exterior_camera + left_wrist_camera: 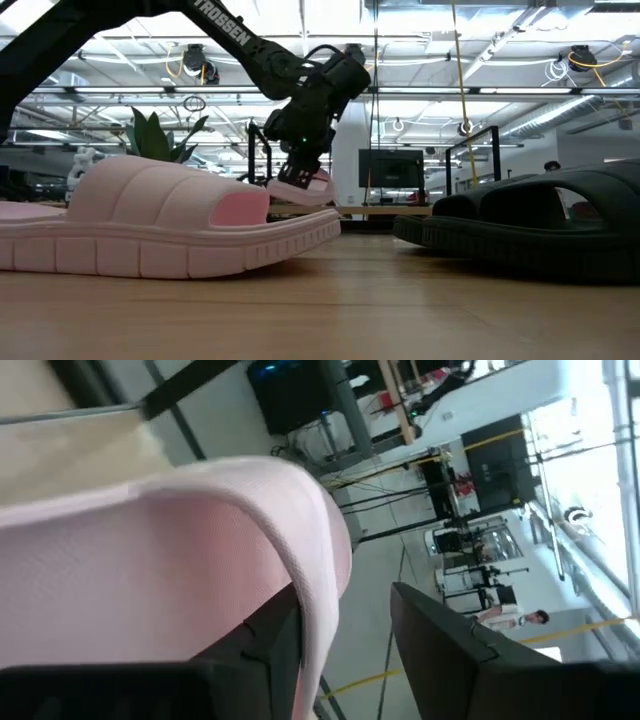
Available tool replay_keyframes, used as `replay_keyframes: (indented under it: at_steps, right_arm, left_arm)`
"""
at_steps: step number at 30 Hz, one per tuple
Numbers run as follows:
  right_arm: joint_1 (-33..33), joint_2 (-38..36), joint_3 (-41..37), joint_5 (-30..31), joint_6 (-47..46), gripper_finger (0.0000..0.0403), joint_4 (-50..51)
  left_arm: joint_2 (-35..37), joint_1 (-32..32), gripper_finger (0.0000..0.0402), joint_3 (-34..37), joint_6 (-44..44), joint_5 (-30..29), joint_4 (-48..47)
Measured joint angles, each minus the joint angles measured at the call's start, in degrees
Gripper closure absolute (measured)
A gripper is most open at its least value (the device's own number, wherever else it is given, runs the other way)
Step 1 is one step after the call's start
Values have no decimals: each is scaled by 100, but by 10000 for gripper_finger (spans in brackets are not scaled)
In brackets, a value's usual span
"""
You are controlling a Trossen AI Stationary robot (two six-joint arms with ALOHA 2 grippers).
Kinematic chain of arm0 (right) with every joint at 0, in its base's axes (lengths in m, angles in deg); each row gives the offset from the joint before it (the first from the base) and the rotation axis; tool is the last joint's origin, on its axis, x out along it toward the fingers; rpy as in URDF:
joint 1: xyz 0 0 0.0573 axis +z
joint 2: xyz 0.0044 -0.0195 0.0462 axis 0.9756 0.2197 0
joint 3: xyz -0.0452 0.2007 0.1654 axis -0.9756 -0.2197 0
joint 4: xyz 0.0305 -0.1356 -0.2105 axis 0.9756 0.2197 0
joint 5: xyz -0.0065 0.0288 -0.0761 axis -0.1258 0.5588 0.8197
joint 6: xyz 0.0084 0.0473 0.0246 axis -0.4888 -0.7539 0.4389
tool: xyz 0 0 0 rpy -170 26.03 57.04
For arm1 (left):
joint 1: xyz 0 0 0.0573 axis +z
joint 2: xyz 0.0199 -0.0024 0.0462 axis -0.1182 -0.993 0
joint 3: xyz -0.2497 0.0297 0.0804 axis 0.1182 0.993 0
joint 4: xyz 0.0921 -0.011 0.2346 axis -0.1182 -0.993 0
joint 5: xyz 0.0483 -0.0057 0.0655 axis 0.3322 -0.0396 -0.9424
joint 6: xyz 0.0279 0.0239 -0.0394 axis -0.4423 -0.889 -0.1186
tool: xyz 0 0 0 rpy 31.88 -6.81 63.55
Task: Pick and place slides into the shelf
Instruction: Put the top pink slide on the shelf
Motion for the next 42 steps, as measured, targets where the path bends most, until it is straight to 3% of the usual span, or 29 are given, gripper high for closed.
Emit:
replay_keyframes:
  at_steps: [12, 33, 42]
  right_arm:
    - [0, -100, 0, 0, -3, 218, 119]
    - [1, -397, 0, 1, -177, 218, 312]
    - [2, -549, 0, 0, -271, 218, 594]
  left_arm:
    - [11, -49, 252, -2, -403, 38, 309]
    - [24, -253, 253, -13, 447, 210, 156]
    - [26, -351, 319, -13, 517, 231, 157]
